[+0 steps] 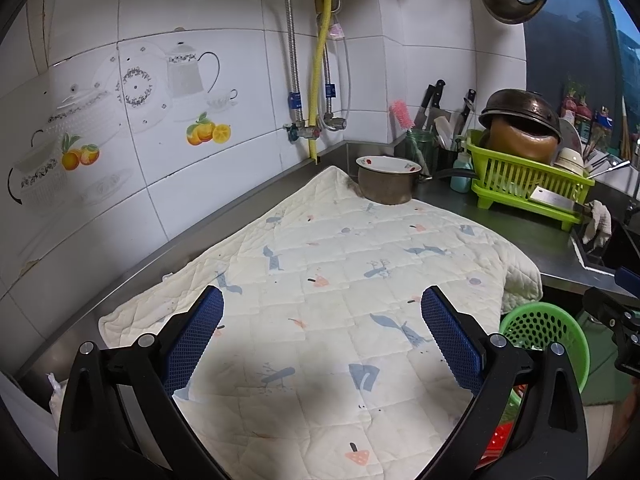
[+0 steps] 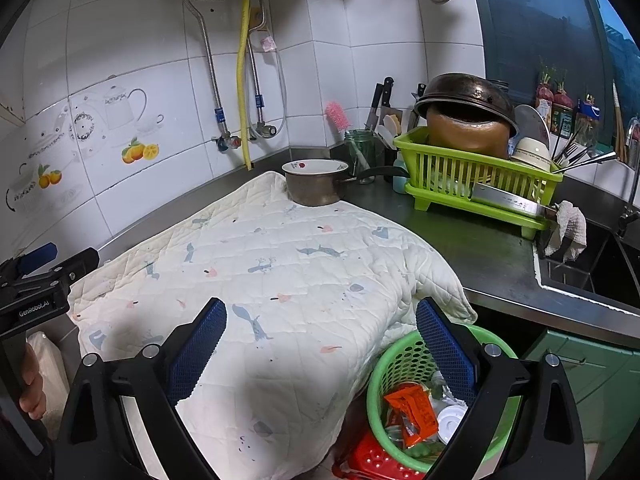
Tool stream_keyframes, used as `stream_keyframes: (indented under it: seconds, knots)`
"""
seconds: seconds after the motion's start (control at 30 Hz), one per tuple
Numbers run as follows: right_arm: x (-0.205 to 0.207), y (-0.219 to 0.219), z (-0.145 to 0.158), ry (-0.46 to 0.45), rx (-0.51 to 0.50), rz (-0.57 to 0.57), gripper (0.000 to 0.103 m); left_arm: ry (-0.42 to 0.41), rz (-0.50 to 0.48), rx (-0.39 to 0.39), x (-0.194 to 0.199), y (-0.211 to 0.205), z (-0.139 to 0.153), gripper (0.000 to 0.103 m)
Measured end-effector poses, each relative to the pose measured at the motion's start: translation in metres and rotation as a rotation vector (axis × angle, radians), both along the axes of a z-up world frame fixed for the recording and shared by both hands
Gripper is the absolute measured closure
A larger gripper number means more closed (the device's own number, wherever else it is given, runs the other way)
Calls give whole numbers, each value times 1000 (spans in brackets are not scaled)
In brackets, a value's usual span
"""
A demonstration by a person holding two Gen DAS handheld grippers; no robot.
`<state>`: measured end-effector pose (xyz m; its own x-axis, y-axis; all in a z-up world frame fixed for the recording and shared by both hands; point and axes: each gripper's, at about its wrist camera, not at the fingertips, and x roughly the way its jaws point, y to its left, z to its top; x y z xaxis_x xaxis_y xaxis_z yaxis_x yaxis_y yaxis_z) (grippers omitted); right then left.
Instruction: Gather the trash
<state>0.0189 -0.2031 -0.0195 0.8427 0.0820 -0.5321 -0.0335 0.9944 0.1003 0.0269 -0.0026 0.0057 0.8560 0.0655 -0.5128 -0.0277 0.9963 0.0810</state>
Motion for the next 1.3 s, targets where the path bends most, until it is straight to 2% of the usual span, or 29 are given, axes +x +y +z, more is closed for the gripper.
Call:
stream_keyframes:
  seconds: [1.3]
  knots:
    - [-2, 0, 4, -9, 5, 1, 10, -18, -17, 5, 0, -2, 2, 5]
